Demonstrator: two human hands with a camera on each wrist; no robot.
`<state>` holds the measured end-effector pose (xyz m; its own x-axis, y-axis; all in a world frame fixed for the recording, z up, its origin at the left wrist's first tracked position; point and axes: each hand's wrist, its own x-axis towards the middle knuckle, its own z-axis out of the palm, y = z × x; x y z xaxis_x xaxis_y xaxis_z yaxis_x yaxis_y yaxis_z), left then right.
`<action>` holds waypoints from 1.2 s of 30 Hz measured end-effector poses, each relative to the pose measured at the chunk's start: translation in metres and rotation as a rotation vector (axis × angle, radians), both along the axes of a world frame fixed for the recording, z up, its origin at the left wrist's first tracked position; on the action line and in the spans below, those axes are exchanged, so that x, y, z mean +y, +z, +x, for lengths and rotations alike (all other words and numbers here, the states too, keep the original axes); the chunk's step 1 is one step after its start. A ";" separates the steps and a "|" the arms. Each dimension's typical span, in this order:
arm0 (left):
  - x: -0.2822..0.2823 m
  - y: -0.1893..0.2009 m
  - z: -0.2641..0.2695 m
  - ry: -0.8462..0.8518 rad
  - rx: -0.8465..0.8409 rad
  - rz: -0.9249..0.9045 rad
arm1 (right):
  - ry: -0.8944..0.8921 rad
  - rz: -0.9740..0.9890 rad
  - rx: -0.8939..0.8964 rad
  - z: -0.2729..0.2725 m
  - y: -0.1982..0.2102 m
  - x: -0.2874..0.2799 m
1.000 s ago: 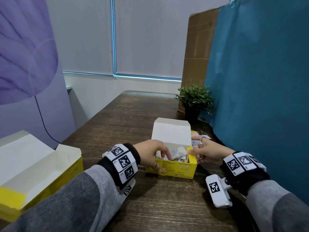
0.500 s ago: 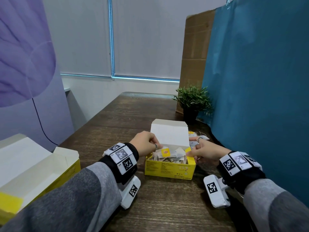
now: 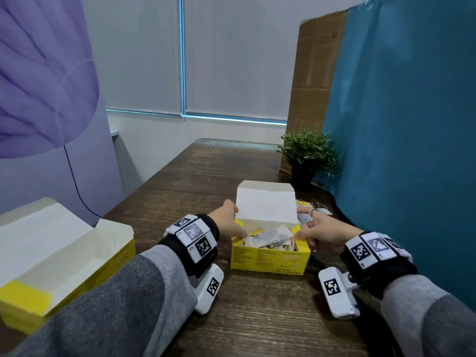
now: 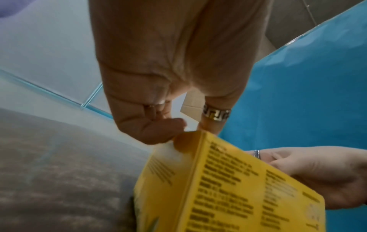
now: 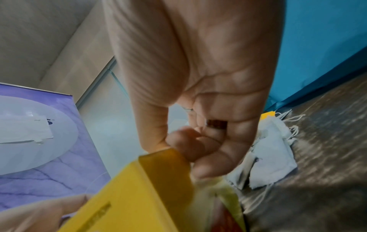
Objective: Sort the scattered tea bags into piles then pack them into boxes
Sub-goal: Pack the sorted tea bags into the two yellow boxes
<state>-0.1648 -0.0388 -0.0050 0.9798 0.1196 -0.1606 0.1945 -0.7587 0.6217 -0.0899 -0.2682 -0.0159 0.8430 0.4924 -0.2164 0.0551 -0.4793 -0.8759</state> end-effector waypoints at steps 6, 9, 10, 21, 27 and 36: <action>0.009 -0.001 -0.007 0.060 -0.049 -0.213 | 0.047 0.232 0.088 -0.005 0.001 -0.002; 0.009 0.001 -0.015 -0.019 -0.136 -0.229 | 0.109 0.272 0.090 -0.010 0.006 -0.007; 0.009 0.001 -0.016 -0.029 -0.152 -0.254 | 0.115 0.258 0.072 -0.011 0.006 -0.009; 0.015 0.010 -0.026 -0.185 -0.030 0.044 | 0.201 -0.073 -0.222 -0.030 0.014 -0.010; 0.011 0.005 -0.028 -0.256 -0.002 0.091 | 0.209 -0.228 -0.393 -0.037 0.011 -0.001; 0.006 0.001 -0.030 -0.272 0.106 0.266 | 0.254 -0.665 -0.617 -0.047 0.008 0.009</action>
